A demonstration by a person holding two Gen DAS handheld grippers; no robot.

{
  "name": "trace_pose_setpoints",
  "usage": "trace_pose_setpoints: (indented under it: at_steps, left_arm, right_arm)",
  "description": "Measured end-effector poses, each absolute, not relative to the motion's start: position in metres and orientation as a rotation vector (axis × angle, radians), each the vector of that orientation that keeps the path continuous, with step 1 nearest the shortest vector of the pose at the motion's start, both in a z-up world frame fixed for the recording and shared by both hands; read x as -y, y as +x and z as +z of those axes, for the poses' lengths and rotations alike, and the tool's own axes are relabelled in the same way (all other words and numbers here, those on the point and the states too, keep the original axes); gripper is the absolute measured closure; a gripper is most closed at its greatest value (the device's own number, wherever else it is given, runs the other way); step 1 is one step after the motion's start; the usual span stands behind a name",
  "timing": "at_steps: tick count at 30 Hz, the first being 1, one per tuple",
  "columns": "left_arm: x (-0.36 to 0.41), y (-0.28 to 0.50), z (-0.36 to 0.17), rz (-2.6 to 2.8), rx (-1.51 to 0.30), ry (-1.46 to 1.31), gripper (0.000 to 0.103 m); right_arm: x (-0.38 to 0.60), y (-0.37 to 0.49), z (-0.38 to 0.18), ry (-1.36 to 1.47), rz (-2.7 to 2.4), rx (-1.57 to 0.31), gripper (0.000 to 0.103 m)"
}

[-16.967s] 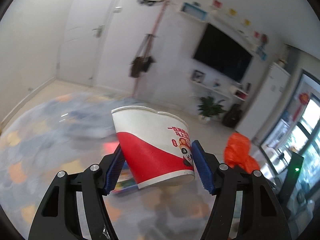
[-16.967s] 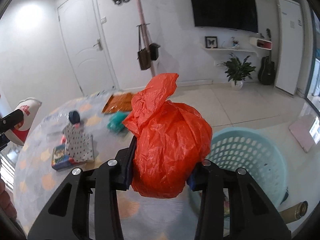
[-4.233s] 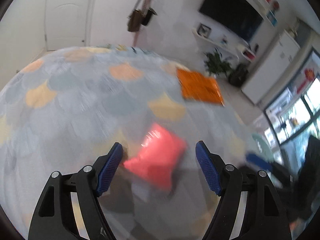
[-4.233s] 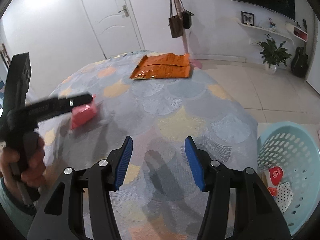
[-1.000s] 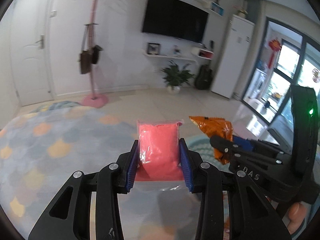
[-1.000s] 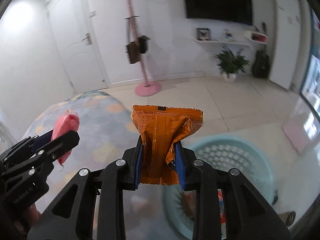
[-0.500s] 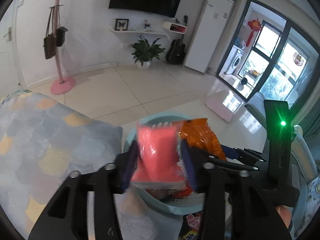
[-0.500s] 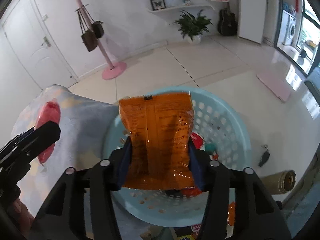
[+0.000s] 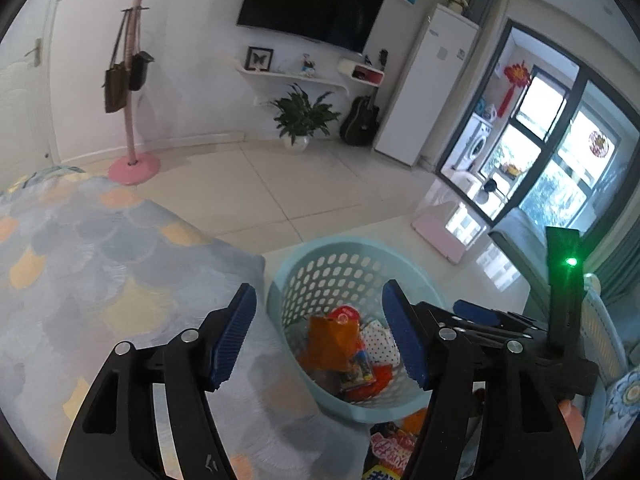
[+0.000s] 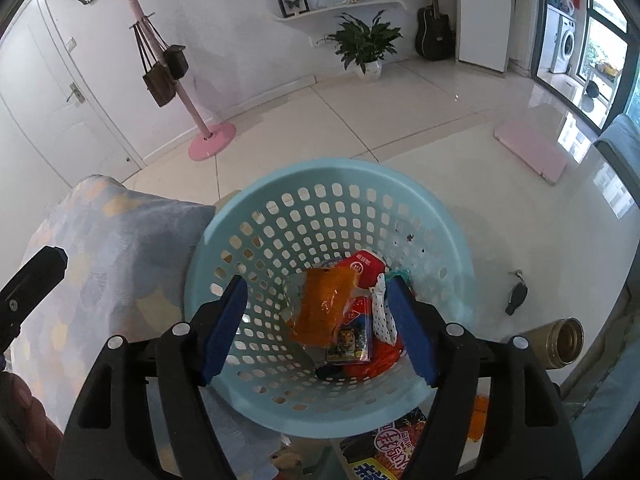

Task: Collect trash

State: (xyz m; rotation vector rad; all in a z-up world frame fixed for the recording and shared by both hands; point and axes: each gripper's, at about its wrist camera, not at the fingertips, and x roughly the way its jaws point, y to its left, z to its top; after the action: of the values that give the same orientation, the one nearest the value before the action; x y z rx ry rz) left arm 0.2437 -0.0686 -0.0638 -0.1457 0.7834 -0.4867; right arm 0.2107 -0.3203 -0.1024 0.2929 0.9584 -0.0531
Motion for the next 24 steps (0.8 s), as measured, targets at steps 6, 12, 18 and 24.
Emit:
trace_pose_setpoints:
  at_steps: [6,12,18,24]
  left_arm:
    - [0.038,0.206,-0.038,-0.365,-0.642,-0.134,0.024]
    - [-0.004,0.165,-0.017,-0.166,-0.497,-0.135,0.018]
    - [-0.026,0.151,-0.018,0.005,-0.409,-0.087,0.017]
    - [-0.035,0.151,-0.029,0.042,-0.389,-0.098,0.017]
  right_arm:
    - [0.29,0.184,-0.06,0.222,-0.018,-0.809,0.034]
    - [0.244,0.149,-0.018,0.109,-0.022,-0.573,0.034]
    - [0.212,0.134,-0.006,0.035,-0.049,-0.474,0.03]
    - [0.21,0.125,-0.013,0.063,-0.082,-0.435,0.026]
